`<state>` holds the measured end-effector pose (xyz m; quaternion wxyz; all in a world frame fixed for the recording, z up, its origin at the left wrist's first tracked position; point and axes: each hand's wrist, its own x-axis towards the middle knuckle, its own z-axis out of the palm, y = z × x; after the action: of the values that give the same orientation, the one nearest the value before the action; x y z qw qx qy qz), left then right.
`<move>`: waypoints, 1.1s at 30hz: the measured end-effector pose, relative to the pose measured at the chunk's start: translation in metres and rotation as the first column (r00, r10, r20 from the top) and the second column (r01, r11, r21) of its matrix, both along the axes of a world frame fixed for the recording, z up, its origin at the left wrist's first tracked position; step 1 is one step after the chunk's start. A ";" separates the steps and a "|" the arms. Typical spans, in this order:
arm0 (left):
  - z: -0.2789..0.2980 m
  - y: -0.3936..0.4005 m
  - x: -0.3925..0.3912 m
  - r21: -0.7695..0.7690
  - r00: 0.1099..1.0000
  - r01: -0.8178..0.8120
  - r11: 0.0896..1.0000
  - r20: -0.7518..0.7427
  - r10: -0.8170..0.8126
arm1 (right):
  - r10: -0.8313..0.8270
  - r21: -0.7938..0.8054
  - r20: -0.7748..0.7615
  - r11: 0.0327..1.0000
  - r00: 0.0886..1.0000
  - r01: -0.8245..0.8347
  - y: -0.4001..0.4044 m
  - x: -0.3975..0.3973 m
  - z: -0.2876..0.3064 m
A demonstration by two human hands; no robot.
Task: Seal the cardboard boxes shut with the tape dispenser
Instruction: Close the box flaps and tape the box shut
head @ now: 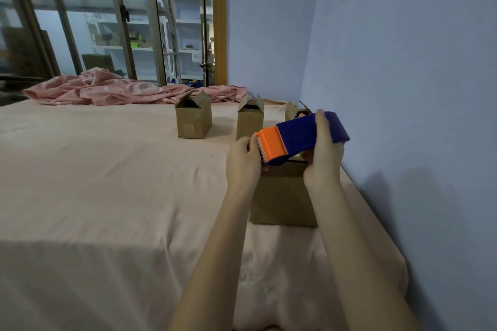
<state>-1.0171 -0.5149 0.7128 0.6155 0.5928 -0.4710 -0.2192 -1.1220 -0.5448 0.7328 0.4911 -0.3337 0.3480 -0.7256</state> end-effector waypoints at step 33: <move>0.006 0.002 -0.016 -0.001 1.000 -0.009 1.000 -0.005 0.009 | 0.006 0.039 0.166 0.999 0.986 -0.013 -0.012 -0.010 0.000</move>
<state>-1.0331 -0.5132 0.7190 0.6179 0.5939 -0.4670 -0.2176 -1.1322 -0.5573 0.7328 0.5282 -0.2641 0.3187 -0.7414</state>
